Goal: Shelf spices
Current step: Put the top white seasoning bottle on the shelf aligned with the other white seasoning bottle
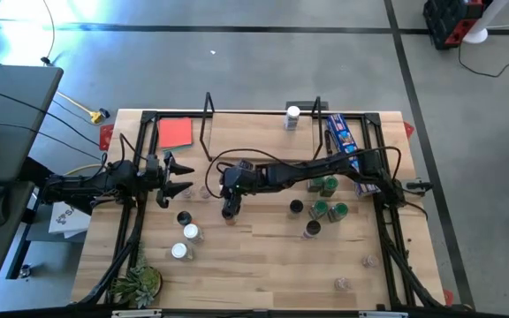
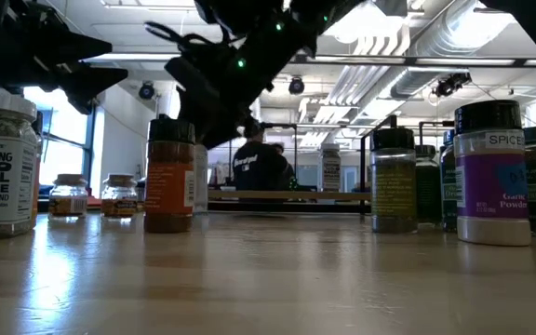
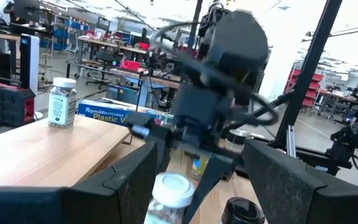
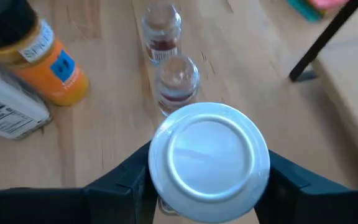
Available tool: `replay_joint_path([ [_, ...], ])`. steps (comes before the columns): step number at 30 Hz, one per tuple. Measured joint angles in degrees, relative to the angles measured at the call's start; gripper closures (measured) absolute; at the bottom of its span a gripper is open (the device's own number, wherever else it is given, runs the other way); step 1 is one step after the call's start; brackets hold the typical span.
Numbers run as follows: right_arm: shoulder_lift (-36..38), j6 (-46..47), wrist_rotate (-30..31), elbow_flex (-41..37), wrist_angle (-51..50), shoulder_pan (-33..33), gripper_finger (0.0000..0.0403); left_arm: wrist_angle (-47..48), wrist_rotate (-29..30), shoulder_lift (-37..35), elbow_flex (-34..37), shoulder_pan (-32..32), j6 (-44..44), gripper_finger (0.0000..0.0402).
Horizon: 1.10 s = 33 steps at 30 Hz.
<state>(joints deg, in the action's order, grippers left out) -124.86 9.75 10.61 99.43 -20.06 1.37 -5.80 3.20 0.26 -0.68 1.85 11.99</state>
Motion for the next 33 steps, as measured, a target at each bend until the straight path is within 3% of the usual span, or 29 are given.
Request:
replay_joint_path([
  [8,1.81,-12.41,4.44,18.97,-26.24,-3.46,0.0217,0.17,-0.06,0.01,-0.01,0.00,1.51,0.0165],
  [11,3.26,-16.08,4.97,21.38,-35.43,-5.80,0.0217,0.48,-0.21,0.05,-0.01,0.00,2.62,0.0165],
  [17,10.12,-16.66,2.67,9.27,-37.91,-11.72,0.0217,0.80,-0.24,0.14,-0.01,0.00,4.46,0.0165],
  [22,18.38,-16.14,1.07,-7.45,-27.93,-16.97,0.0217,1.36,-0.24,0.14,-0.01,0.00,4.44,0.0165],
  [25,22.82,-16.16,-3.37,-15.17,-19.94,-20.52,0.0217,1.32,-0.22,0.14,-0.01,0.00,4.42,0.0165],
  [29,25.18,-17.23,-8.92,-22.27,-14.85,-24.78,0.0217,1.31,-0.13,0.14,-0.01,0.00,4.42,0.0165],
  [33,25.81,-17.26,-10.29,-24.91,-13.08,-27.62,0.0217,1.27,-0.09,0.14,-0.01,0.00,4.39,0.0165],
])
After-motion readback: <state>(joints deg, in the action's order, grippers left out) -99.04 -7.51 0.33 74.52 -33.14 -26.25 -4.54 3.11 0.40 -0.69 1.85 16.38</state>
